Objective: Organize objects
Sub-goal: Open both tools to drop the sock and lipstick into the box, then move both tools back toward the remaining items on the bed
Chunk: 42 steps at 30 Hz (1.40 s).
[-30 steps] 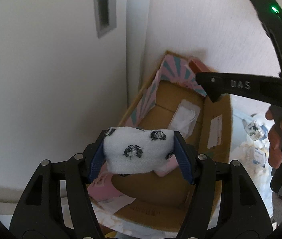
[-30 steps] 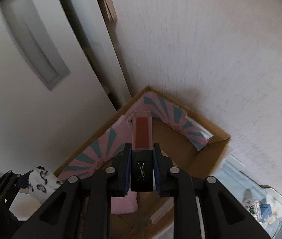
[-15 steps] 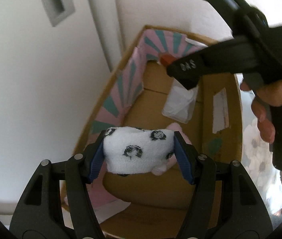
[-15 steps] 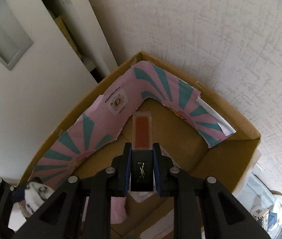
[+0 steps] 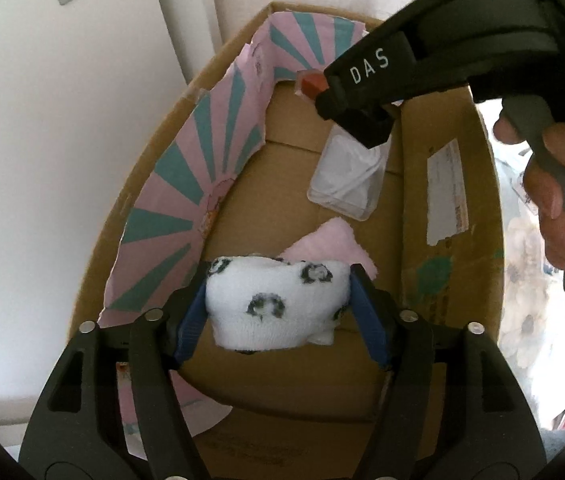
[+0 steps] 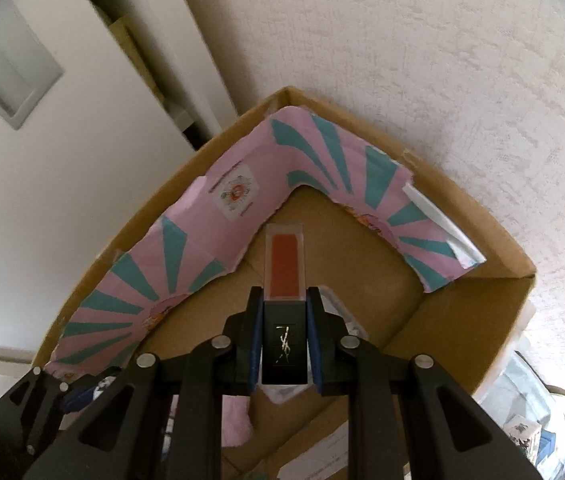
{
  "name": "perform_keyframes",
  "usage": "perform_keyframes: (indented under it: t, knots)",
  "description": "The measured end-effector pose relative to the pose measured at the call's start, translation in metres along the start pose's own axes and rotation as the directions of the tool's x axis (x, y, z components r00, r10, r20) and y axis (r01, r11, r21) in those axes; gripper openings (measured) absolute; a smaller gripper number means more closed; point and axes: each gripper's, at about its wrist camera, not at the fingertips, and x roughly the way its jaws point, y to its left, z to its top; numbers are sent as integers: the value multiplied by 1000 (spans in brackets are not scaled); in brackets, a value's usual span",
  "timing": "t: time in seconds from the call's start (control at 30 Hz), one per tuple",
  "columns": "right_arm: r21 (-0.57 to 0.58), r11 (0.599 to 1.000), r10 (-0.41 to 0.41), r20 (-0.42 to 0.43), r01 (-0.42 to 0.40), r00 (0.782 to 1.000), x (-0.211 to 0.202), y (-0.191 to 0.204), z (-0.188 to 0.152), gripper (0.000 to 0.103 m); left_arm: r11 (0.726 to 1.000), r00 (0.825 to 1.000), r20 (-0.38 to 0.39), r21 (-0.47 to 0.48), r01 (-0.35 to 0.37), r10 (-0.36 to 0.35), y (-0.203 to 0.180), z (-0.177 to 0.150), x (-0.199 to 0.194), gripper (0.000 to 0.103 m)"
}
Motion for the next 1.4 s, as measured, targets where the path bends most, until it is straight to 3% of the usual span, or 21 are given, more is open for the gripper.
perform_keyframes:
  t: [0.03,0.07,0.1,0.17,0.63,0.87,0.9,1.07,1.4]
  knots:
    - [-10,1000,9,6,-8,1000,-1,1,0,21,1000,1000,4,-7,-1,1,0,1,-2,98]
    - [-19,1000,14,7,-14,1000,-2,3,0,34,1000,1000,14,-12,5,-5,-1,2,-5,103]
    - [-22,1000,16,6,-16,1000,-2,4,0,63,1000,999,29,-17,20,-19,-1,3,-7,103]
    - [-22,999,26,25,-25,999,-4,5,0,94,1000,999,34,-12,29,-29,-4,5,-8,103]
    - [-1,1000,-20,56,20,998,-26,5,0,95,1000,998,61,0,24,-24,-10,8,-3,103]
    - [-12,998,-56,145,58,988,-73,22,6,95,999,993,113,19,39,-41,4,7,-48,103]
    - [-8,998,-62,164,64,985,-86,37,-12,95,999,992,122,23,40,-43,5,8,-54,103]
    - [30,995,-98,240,93,966,-147,30,-16,95,997,980,196,69,22,-35,3,15,-87,103]
    - [221,962,-232,352,161,907,-248,-7,-67,95,986,942,318,155,64,-111,-14,43,-154,103]
